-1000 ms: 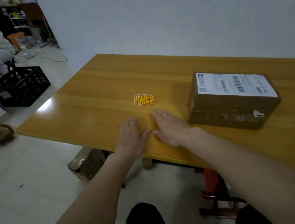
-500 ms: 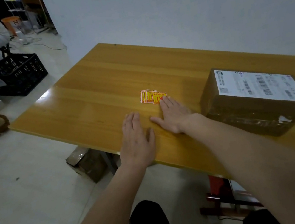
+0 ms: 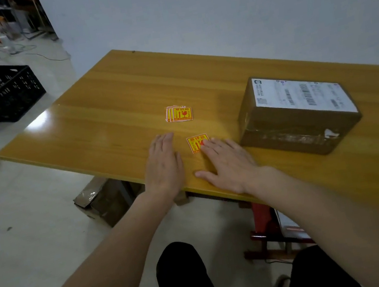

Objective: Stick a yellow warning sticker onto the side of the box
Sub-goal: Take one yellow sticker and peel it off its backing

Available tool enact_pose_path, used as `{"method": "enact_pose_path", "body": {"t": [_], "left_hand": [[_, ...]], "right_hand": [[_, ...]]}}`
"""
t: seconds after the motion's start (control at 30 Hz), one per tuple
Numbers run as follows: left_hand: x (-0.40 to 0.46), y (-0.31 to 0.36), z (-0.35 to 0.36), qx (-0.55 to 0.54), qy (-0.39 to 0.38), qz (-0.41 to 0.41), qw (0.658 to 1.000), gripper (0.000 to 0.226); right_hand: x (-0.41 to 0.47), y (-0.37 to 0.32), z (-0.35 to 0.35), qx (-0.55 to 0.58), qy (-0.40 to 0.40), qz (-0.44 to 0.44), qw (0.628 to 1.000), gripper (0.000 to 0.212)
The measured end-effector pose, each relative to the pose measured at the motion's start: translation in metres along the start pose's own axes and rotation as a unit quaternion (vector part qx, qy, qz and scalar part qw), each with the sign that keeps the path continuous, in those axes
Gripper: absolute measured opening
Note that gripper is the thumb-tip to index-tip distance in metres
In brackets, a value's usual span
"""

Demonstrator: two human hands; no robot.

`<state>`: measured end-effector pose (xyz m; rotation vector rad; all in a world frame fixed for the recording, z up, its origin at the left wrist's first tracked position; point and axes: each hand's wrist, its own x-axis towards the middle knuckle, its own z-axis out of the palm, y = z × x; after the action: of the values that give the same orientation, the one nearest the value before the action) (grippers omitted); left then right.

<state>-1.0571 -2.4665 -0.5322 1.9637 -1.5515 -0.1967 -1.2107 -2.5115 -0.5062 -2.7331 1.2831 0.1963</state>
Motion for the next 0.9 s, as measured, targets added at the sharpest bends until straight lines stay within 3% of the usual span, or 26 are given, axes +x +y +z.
{"method": "enact_pose_path", "body": {"t": [0.17,0.3,0.43,0.57,0.67,0.73,0.83,0.9], "left_hand": [[-0.019,0.008,0.006,0.086,-0.088,0.130,0.984,0.050],[-0.047,0.009,0.008,0.137,-0.106,0.191,0.966,0.071],[-0.064,0.014,0.015,0.121,-0.087,0.248,0.957,0.054],[-0.071,0.032,0.024,0.050,-0.023,0.247,0.967,0.028],[-0.076,0.063,0.024,-0.047,-0.026,0.153,0.987,0.012],[-0.076,0.086,0.023,-0.128,-0.063,0.049,0.989,0.011],[-0.071,0.117,0.025,-0.301,-0.104,-0.062,0.946,0.010],[-0.065,0.132,0.034,-0.352,-0.112,-0.094,0.925,0.014]], "right_hand": [[-0.041,-0.002,0.013,0.026,0.031,-0.016,0.999,0.075],[-0.072,0.001,0.022,0.050,0.070,-0.025,0.996,0.072],[-0.093,0.007,0.030,0.099,0.117,-0.015,0.988,0.063],[-0.103,0.014,0.037,0.199,0.167,-0.003,0.966,0.044],[-0.105,0.025,0.032,0.366,0.184,0.068,0.910,0.019],[-0.109,0.037,0.024,0.494,0.204,0.120,0.837,0.008],[-0.117,0.057,0.015,0.620,0.222,0.180,0.731,0.011],[-0.120,0.071,0.014,0.648,0.233,0.198,0.698,0.009]]}}
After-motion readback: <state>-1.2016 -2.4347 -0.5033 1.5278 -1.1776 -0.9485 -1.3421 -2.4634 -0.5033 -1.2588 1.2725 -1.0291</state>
